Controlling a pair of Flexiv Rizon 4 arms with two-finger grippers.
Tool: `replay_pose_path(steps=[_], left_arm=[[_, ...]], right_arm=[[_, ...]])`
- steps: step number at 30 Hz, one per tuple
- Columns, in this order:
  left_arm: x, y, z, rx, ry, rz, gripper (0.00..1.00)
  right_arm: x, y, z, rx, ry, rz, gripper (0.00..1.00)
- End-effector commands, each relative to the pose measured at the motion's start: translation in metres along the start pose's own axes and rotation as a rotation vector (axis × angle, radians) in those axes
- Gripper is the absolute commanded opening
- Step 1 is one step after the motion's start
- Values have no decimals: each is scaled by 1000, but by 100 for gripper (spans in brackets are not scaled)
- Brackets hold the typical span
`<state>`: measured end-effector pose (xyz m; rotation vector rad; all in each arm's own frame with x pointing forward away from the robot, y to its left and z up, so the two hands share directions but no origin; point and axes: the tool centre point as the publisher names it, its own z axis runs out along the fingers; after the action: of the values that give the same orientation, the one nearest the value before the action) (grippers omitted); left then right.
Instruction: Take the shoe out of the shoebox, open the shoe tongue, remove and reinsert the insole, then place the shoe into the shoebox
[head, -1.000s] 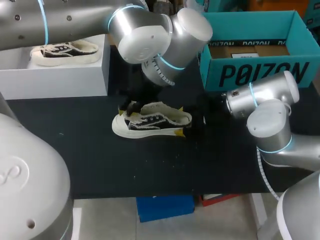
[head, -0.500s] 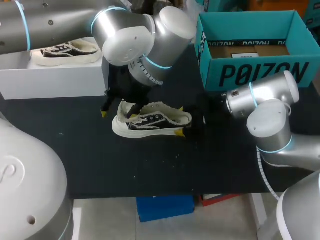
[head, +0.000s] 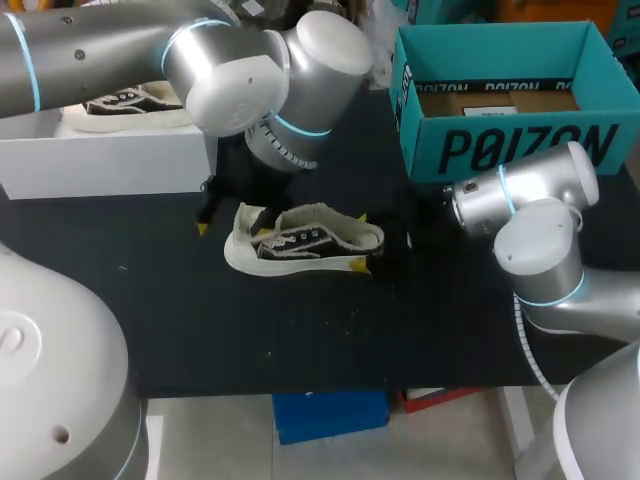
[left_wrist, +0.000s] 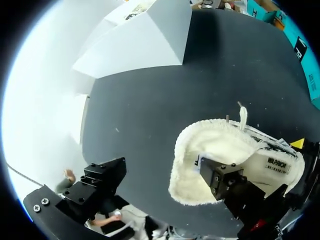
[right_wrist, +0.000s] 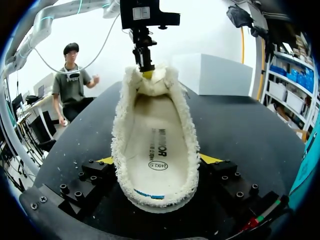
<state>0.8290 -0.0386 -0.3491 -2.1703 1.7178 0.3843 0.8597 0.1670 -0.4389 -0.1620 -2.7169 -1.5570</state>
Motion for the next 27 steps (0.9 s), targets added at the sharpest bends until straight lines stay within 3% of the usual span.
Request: replay_pose_path(steps=[1, 3, 9, 11, 12, 15, 17, 27], left_arm=[[-15, 5, -24, 44, 121, 79, 33], [-10, 3, -36, 53, 167, 135, 0], [9, -5, -71, 68, 396, 420, 0], [14, -10, -77, 3, 603, 708, 0], [20, -13, -78, -5, 624, 795, 0], [48, -9, -82, 22, 527, 968, 0], [69, -8, -87, -27, 415, 989, 0], [69, -8, -87, -27, 415, 989, 0]], right_arm=[[-1, -3, 2, 0, 0, 1, 0], [-1, -3, 2, 0, 0, 1, 0], [-1, -3, 2, 0, 0, 1, 0], [-1, -3, 2, 0, 0, 1, 0], [-1, -3, 2, 0, 0, 1, 0], [-1, -3, 2, 0, 0, 1, 0], [-1, -3, 2, 0, 0, 1, 0], [-1, -3, 2, 0, 0, 1, 0]])
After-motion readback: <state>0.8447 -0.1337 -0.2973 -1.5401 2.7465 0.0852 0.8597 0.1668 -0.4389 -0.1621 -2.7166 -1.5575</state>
